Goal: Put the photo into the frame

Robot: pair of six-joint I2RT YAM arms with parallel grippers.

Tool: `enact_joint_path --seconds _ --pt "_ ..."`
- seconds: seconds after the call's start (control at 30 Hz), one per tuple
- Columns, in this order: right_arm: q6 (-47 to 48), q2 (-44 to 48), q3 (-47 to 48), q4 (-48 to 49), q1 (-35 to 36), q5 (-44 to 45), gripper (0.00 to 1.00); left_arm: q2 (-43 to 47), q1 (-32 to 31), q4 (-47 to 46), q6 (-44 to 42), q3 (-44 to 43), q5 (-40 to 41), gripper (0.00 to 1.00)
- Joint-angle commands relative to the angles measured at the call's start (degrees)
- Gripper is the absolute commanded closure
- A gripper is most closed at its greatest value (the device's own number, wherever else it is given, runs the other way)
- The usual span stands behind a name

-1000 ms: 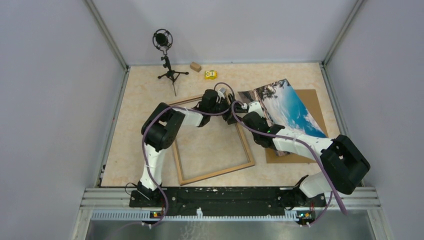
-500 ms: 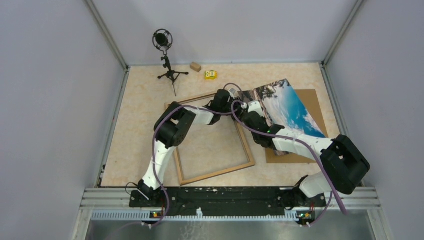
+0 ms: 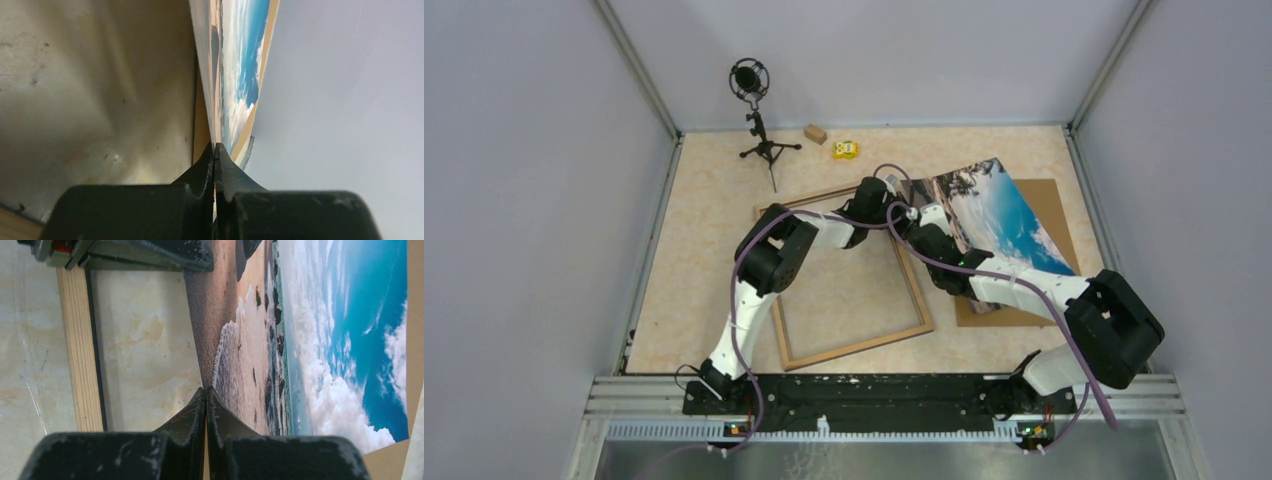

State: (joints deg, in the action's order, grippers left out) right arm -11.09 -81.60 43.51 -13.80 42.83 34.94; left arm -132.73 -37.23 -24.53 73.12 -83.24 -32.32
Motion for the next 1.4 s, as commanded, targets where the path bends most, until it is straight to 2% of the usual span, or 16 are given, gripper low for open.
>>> enact_joint_path --seconds 0.0,0.03,0.13,0.17,0.23,0.33,0.5,0.67,0.8,1.03,1.13,1.27,1.37 --pt "-1.52 0.65 2.56 -4.45 -0.38 -3.74 0.99 1.33 -0.07 -4.68 0.5 0.36 -1.51 1.0" --pt "-1.88 0.62 3.11 -5.79 -0.19 -4.94 0.9 1.75 -0.08 -5.29 0.86 1.09 -1.91 1.0" --pt "-3.2 0.96 4.27 -9.09 1.8 -4.72 0.52 3.13 -0.12 -6.43 1.32 2.87 -2.63 1.0" --pt "-3.62 0.89 4.76 -10.36 2.88 -3.84 0.44 3.57 -0.05 -6.47 1.39 3.39 -2.85 1.0" --pt "-5.17 0.02 6.15 -13.07 6.07 0.94 0.32 4.29 -0.08 -6.78 1.9 4.05 -3.45 1.0" --pt "-8.69 -2.99 7.6 -17.2 8.71 8.9 0.26 5.55 0.01 -8.53 3.47 5.55 -4.35 1.0" --pt "-12.97 -8.07 8.86 -20.69 9.33 16.84 0.29 7.17 0.46 -9.14 4.85 6.51 -6.09 1.0" --pt "-13.75 -10.5 9.16 -20.81 9.37 19.39 0.35 8.23 0.9 -10.09 5.8 7.27 -6.99 1.0" --pt "-14.87 -11.18 9.8 -22.82 9.38 22.31 0.48 8.52 1.17 -9.67 5.76 7.65 -7.17 1.0" --pt "-17.16 -11.05 11.99 -26.64 10.28 23.19 0.58 8.46 1.34 -7.39 4.97 6.67 -6.89 1.0" --pt "-18.36 -11.5 12.77 -28.26 10.44 23.25 0.75 8.4 1.35 -6.74 4.72 6.06 -7.12 1.0" --pt "-19.24 -11.59 12.92 -28.43 10.52 22.91 0.78 8.73 1.4 -5.47 3.93 5.44 -6.97 1.0" --pt "-19.36 -11.73 12.99 -28.21 10.52 21.9 0.87 9.16 1.59 -3.68 2.41 4.74 -6.7 0.95"
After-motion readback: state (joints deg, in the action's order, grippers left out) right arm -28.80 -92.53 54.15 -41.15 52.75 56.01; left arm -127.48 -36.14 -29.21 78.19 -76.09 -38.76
